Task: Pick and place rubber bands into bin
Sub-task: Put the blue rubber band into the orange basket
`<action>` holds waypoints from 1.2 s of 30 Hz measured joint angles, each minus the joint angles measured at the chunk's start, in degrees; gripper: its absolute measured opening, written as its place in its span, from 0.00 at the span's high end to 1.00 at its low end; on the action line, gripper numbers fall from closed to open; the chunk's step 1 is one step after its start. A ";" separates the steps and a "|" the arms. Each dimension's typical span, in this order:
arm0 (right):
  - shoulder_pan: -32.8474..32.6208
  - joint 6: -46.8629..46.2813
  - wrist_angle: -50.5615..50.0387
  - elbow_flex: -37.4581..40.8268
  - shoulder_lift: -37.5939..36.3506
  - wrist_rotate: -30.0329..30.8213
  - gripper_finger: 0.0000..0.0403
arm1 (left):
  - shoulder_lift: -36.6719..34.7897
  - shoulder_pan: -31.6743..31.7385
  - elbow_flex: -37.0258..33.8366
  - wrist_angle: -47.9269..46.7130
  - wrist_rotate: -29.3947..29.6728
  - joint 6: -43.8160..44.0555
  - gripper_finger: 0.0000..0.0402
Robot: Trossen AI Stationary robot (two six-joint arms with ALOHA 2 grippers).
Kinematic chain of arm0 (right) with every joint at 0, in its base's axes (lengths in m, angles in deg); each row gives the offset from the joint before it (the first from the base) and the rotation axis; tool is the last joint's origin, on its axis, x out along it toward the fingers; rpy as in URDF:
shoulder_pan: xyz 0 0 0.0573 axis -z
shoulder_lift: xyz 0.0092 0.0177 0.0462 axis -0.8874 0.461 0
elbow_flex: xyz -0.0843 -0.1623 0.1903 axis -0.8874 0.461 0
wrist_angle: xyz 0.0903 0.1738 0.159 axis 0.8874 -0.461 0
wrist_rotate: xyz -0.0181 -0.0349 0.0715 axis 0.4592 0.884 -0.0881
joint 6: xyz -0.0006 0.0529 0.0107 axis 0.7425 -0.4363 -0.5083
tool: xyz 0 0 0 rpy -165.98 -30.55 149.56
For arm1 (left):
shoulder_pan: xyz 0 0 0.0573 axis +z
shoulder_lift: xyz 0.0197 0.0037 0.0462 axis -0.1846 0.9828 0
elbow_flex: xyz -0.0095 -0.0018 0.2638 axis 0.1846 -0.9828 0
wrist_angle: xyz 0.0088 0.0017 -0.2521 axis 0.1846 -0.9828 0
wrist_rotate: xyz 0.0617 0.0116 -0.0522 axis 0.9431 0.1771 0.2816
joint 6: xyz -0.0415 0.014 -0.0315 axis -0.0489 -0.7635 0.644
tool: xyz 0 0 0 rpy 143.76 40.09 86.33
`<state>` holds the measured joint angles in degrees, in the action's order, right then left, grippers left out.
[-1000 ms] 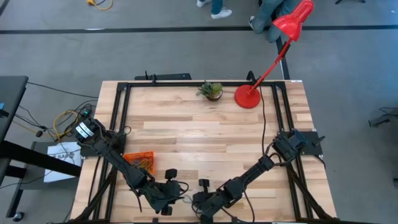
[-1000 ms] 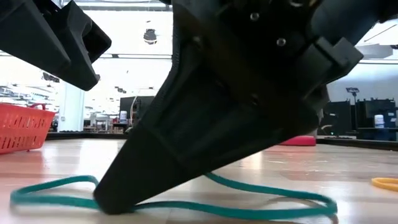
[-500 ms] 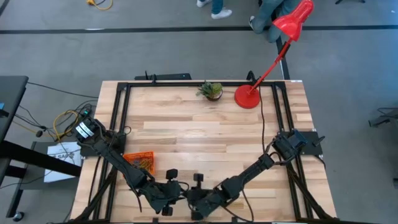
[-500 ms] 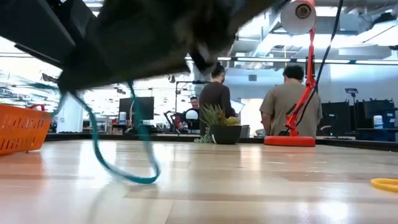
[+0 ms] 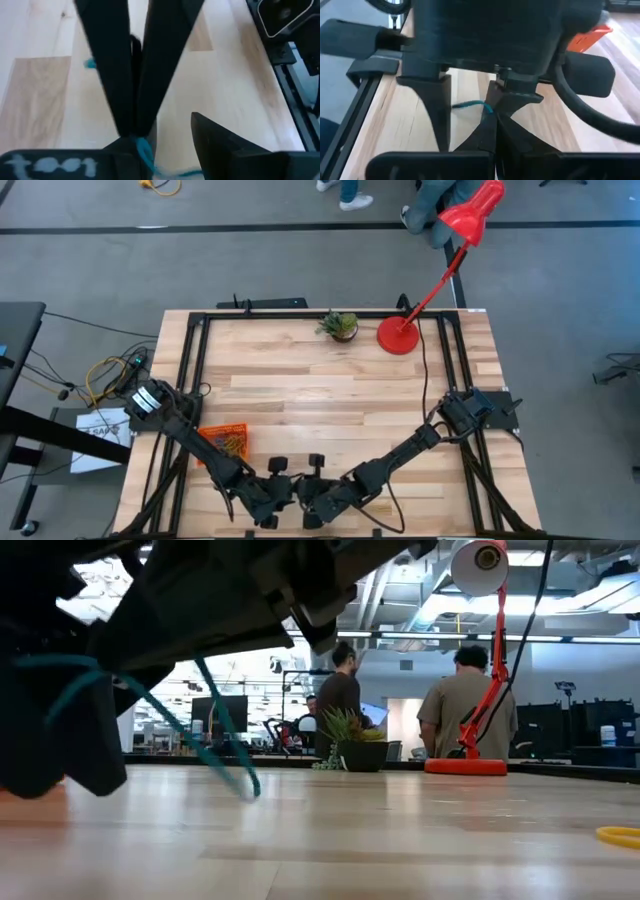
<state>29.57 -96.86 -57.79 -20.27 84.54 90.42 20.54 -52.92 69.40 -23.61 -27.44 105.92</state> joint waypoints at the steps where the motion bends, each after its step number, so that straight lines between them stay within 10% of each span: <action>1: 0.01 -0.01 -0.48 0.00 0.00 -0.22 1.00 | 0.08 0.06 0.00 0.01 -0.45 0.00 0.73; 14: -0.61 -1.51 -1.72 0.00 -0.07 -1.92 1.00 | -0.11 -0.46 0.02 -0.73 0.71 0.61 0.99; 27: -0.56 -1.64 -2.40 0.00 -0.16 -8.29 0.86 | -0.15 -0.77 1.53 -2.67 -0.37 0.61 1.00; 36: -0.64 -2.99 -3.48 -0.02 -0.17 -8.31 0.82 | -0.20 -4.29 17.67 -31.55 1.32 3.02 1.00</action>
<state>28.93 -99.85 -61.27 -20.30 84.36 82.11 20.34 -57.20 87.07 -55.17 -26.12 108.94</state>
